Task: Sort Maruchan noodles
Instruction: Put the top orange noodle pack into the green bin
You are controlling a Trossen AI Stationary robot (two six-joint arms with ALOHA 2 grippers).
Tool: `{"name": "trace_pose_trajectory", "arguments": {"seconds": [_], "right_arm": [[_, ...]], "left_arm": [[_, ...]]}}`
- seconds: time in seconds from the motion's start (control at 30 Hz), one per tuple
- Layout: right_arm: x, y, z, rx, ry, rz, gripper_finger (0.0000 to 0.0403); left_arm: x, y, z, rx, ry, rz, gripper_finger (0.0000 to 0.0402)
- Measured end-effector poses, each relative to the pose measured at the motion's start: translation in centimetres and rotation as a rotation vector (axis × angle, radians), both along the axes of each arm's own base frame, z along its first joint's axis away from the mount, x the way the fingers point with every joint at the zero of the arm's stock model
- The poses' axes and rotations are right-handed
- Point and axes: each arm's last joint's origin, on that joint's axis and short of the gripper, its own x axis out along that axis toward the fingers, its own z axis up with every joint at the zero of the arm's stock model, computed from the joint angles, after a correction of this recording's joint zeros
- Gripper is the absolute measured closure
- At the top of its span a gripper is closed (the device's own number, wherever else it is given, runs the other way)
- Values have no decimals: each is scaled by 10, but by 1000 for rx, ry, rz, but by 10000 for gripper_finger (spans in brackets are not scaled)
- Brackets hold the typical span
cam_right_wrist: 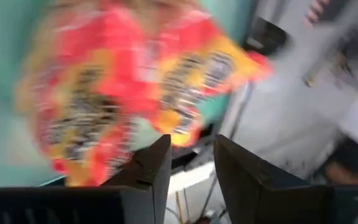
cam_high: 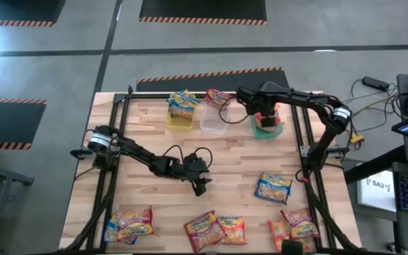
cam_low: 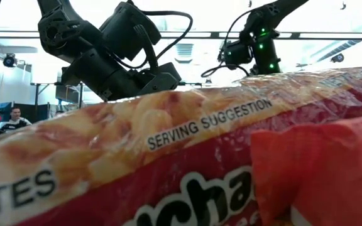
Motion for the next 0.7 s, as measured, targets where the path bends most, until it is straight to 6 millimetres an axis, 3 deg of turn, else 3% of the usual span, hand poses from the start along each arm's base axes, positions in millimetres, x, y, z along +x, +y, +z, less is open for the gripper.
{"name": "trace_pose_trajectory", "arguments": {"seconds": [0.13, 0.33, 0.53, 0.7], "right_arm": [[-1, 1, 19, -83, -142, -197, 283], [-8, 16, 35, 126, -400, -514, 294], [-17, 31, 18, 267, -418, -691, 325], [-23, 36, 0, 266, -372, -736, 344]], "left_arm": [[0, 0, 0, 0, 0, 0, 206], [0, 0, 0, 0, 0, 0, 206], [0, -1, 0, -1, -4, -2, 206], [4, 0, 5, 18, -58, -20, 206]]}}
